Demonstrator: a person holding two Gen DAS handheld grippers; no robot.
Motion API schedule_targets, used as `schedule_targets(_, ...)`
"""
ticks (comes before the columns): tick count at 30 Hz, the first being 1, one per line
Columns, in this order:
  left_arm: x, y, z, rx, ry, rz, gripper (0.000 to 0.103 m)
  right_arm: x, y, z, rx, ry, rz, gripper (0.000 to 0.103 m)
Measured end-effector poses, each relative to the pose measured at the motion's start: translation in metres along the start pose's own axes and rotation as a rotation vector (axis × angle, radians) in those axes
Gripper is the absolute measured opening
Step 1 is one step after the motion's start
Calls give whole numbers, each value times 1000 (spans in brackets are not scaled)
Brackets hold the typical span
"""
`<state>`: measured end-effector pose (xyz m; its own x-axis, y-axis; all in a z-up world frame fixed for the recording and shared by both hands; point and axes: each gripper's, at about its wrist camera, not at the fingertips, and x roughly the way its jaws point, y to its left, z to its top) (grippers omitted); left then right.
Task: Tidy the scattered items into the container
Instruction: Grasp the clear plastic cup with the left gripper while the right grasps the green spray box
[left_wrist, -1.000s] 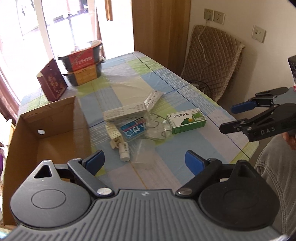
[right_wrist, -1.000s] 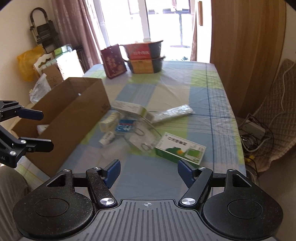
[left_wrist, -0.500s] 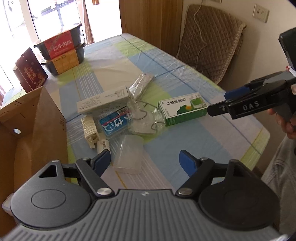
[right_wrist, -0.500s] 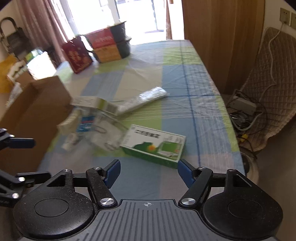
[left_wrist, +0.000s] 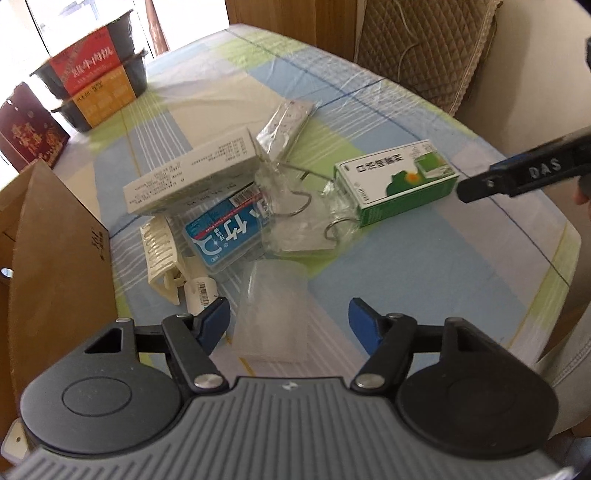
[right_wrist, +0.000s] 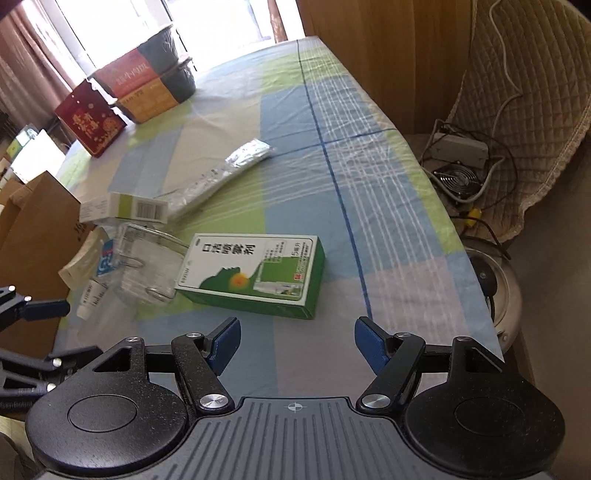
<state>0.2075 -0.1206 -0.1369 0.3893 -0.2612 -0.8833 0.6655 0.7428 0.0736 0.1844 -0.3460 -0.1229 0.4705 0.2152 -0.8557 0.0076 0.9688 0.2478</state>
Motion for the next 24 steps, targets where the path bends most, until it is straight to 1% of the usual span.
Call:
schedule_targets(3,13,8,6,-26,25,-13,67,3,0,-1,-2,7,-5,74)
schedule_targets(4,18,10,8,-38,33,-20,64,5,0,-1,-3,8,-7,74)
schedule_targets(5,23,13,10,-54,45,-28,56,5,1,0,-7,4,-4,74)
schedule_targets(7,31,16,12,-72,59,-39,49,4,2,1,-18,-8,5,74)
schedule_targets(8,34,16,13,-75,62,-38,47,3,2,1,-24,-14,9,74)
schedule_targets(10,38,17,12,-82,64,-35,48,2,3,2,-35,-26,18,74)
schedule_targets(13,37,20,8,-98,55,-40,48,0,5,4,-52,-45,31,74)
schedule_targets(14,36,20,7,-101,55,-40,47,1,8,5,-83,-46,35,74)
schedule_targets(18,29,18,-5,-119,67,-22,47,6,27,9,-278,-35,48,74)
schedule_targets(24,16,17,-25,-172,92,3,47,36,51,15,-665,21,75,74)
